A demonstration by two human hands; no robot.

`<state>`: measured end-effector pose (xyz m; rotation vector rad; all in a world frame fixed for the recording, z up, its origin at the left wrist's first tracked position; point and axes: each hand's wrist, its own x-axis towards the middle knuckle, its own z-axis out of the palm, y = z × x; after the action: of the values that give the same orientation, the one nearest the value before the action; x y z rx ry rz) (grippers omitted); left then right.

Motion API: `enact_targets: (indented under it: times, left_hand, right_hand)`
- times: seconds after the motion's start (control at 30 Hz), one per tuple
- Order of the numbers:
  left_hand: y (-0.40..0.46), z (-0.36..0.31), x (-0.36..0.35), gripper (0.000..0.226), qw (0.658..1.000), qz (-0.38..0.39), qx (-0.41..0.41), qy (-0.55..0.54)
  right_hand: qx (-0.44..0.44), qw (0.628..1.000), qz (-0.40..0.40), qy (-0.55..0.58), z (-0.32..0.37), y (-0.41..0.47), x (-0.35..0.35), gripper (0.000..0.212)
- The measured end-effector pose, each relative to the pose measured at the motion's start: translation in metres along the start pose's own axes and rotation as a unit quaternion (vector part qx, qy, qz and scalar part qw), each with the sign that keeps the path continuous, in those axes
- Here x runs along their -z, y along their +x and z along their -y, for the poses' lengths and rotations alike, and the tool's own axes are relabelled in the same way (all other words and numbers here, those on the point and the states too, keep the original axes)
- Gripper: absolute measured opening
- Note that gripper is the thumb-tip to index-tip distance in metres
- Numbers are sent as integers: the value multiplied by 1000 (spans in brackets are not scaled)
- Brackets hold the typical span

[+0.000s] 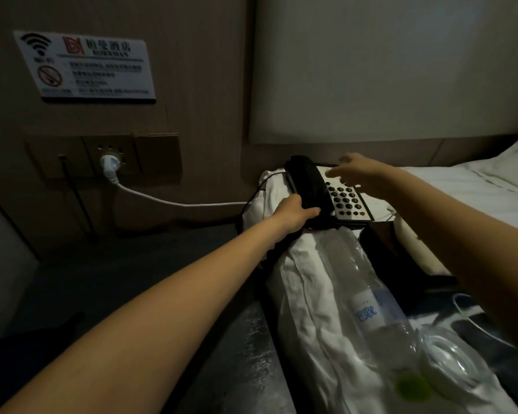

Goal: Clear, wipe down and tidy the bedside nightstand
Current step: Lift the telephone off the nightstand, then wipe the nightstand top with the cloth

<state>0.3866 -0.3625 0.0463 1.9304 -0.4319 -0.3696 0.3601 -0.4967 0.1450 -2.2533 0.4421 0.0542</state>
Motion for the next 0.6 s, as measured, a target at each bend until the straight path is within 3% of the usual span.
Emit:
enact_targets:
  times: [0.13, 0.23, 0.4, 0.6]
  left_hand:
    - [-26, -3, 14, 30, 1000, -27, 3, -11]
    - [-59, 5, 36, 25, 998, -33, 28, -35]
    - [-139, 45, 99, 30, 994, -81, 60, -49]
    - [-250, 119, 183, 27, 972, -211, 82, 58]
  right_hand:
    - [77, 996, -35, -13, 16, -15, -15, 59]
    - [130, 991, -40, 19, 30, -37, -38, 52]
    - [171, 981, 23, 83, 53, -80, -110, 39]
    - [207, 969, 134, 30, 68, -130, -220, 36]
